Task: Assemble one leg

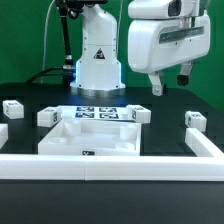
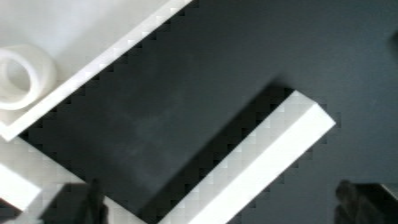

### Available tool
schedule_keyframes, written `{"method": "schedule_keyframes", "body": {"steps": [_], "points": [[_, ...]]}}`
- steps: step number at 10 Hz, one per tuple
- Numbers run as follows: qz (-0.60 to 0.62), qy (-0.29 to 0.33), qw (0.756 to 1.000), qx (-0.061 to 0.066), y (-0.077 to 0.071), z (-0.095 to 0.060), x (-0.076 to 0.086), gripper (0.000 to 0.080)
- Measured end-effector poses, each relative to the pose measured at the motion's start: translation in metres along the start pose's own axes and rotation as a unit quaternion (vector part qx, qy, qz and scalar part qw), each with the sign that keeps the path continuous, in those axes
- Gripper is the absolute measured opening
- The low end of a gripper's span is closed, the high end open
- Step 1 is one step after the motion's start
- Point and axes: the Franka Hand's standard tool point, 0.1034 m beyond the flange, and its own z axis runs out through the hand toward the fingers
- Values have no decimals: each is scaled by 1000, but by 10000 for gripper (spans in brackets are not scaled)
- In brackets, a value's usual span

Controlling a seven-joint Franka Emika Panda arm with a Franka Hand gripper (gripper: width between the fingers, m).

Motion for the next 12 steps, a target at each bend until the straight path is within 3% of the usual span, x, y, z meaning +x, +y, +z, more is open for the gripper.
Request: {"method": "schedule_keyframes", "body": {"steps": [6,8,10,12], "points": [[-2,-1,1000,0,0,2,-1,649],[-78,10,997,-16,-3,16,-16,649],[-165,8,985,-39,-3,28,-33,649],[-224,-4,973,-52,9,40,-51,649]]}}
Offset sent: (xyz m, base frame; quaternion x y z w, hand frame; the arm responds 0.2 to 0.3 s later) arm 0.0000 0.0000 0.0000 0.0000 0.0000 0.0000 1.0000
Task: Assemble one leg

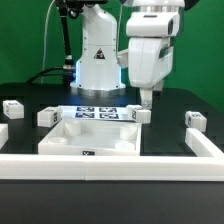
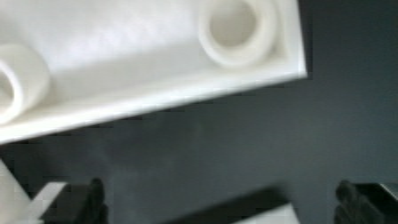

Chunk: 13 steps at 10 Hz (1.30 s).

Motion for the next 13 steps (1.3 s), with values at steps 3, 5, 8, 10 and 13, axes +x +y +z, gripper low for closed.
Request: {"method": "schedule_keyframes", "body": {"steps": [3,5,8,10,13], "points": [[10,-8,1000,3,5,2,-20,649],[-8,-6,1000,0,6,4,-23,649],[-50,-1,999,-2,-10,32,-60,649],[-43,0,999,2,-15,46,-69,649],[-35,-2,999,15,-23,61,-72,649]]}}
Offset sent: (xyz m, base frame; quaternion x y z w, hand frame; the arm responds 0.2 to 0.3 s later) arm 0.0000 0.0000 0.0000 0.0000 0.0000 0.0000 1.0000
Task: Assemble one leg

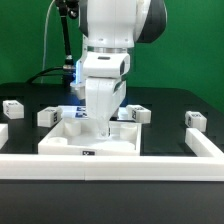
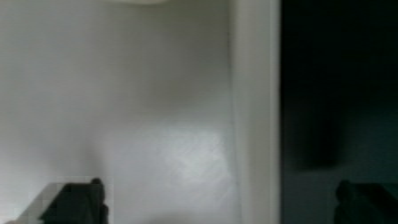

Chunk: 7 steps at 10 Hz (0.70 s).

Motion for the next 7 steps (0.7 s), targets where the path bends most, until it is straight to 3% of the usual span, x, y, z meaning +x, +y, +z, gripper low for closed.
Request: {"method": "schedule_keyframes", "body": {"steps": [2,3,4,5,7], "points": [[-1,0,1000,0,0,0,1,398],[0,0,1000,0,0,0,1,398],[0,0,1000,1,-1,0,0,195],[0,0,1000,1,-1,0,0,73],[0,0,1000,1,-1,0,0,58]]}}
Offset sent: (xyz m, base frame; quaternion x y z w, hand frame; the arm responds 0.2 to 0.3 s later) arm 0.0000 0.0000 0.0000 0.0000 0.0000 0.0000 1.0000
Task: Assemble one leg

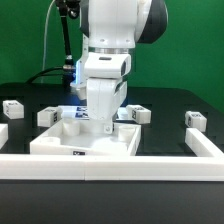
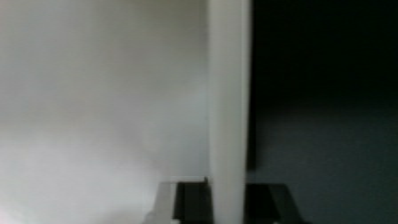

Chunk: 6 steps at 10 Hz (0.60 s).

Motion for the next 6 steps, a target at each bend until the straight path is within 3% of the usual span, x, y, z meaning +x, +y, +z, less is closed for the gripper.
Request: {"method": "schedule_keyframes", "body": {"steps": [4,6], "points": [[0,0,1000,0,0,0,0,58],[-34,-4,999,6,2,-1,-1,58]]}}
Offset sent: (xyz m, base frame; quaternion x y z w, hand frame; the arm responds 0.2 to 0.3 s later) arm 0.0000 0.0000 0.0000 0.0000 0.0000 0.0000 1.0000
